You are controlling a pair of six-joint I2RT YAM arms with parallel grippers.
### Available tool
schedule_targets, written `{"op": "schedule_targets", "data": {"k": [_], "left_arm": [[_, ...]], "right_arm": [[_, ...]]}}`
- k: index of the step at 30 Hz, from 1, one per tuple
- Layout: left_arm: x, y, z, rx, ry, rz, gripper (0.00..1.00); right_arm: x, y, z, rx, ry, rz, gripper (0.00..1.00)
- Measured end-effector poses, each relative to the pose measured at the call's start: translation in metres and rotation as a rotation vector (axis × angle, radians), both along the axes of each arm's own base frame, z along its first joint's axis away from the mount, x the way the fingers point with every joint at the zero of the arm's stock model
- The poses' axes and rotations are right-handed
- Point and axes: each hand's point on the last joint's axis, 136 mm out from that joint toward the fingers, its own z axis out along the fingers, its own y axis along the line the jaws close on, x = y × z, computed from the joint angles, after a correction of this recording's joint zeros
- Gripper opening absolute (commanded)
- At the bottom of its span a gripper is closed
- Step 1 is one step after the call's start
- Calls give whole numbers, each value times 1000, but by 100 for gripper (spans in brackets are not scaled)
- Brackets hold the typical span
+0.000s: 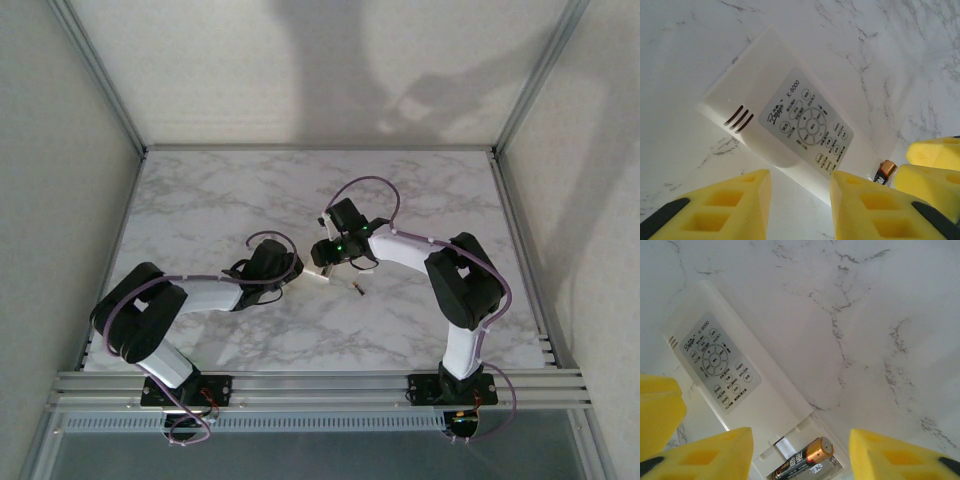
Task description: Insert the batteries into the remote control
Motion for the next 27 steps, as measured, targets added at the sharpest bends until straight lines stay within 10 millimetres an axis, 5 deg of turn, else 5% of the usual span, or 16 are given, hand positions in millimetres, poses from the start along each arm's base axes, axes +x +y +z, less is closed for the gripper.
{"op": "schedule_targets", "data": {"k": [27], "left_arm": [[-12,-8,-6,-25,36,-14,37]], "right_arm": [[-1,8,-6,-69,-53,65,44]]}}
